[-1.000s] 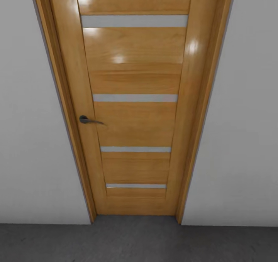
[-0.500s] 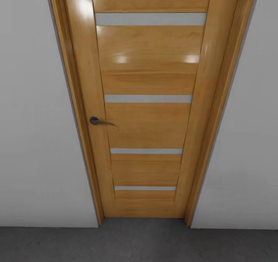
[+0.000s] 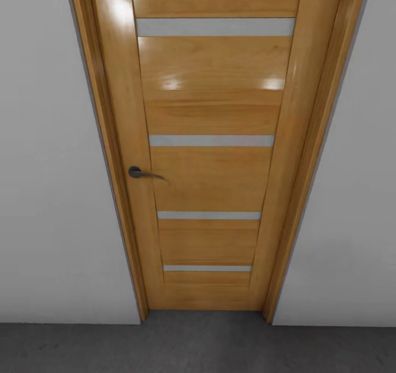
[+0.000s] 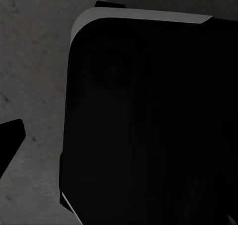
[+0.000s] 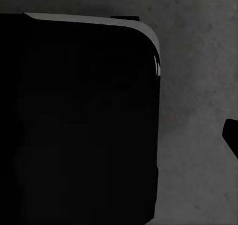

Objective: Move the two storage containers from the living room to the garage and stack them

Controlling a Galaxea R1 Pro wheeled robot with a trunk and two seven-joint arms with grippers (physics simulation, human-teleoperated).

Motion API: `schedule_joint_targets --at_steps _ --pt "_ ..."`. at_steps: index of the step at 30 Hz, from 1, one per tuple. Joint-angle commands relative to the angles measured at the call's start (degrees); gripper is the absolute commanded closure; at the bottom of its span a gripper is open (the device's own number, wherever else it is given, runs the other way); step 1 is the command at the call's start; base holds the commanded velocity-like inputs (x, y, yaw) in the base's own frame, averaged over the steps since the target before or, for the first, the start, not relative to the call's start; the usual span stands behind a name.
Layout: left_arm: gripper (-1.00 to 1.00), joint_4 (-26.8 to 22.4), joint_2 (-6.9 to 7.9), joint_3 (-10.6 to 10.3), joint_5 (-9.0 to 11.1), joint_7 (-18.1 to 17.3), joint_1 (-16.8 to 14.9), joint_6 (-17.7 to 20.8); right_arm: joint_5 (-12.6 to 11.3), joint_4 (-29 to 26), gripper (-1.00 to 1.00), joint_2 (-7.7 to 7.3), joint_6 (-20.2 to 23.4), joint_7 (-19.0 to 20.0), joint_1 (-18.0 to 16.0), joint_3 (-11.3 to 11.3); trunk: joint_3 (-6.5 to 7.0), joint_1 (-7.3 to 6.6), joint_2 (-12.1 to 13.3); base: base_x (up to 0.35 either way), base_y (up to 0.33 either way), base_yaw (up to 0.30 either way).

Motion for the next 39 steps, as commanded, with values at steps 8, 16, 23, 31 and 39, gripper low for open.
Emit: schedule_joint_targets --at_steps 8,16,23,31,39 --pt "-1.0 0.0 0.02 0.3 0.4 0.0 0.0 0.0 0.0 0.1 -1.0 0.0 -0.3 -0.1 0.0 0.1 -0.04 0.0 0.0 0.057 -0.003 0.0" --pt "-1.0 0.0 0.08 0.3 0.4 -0.1 0.0 0.0 0.0 0.1 -1.0 0.0 -0.3 -0.1 0.0 0.1 -0.04 0.0 0.0 0.261 -0.063 0.0" --pt "-1.0 0.0 0.07 0.3 0.4 0.0 0.0 0.0 0.0 0.1 -1.0 -0.03 -0.3 -0.1 0.0 0.1 -0.04 0.0 0.0 0.199 -0.066 0.0" --pt "-1.0 0.0 -0.01 0.3 0.4 0.0 0.0 0.0 0.0 0.1 -1.0 -0.08 -0.3 -0.1 0.0 0.1 -0.04 0.0 0.0 0.023 -0.008 0.0" --pt "-1.0 0.0 -0.02 0.3 0.4 0.0 0.0 0.0 0.0 0.1 -1.0 -0.09 -0.3 -0.1 0.0 0.1 -0.04 0.0 0.0 0.001 -0.051 0.0"
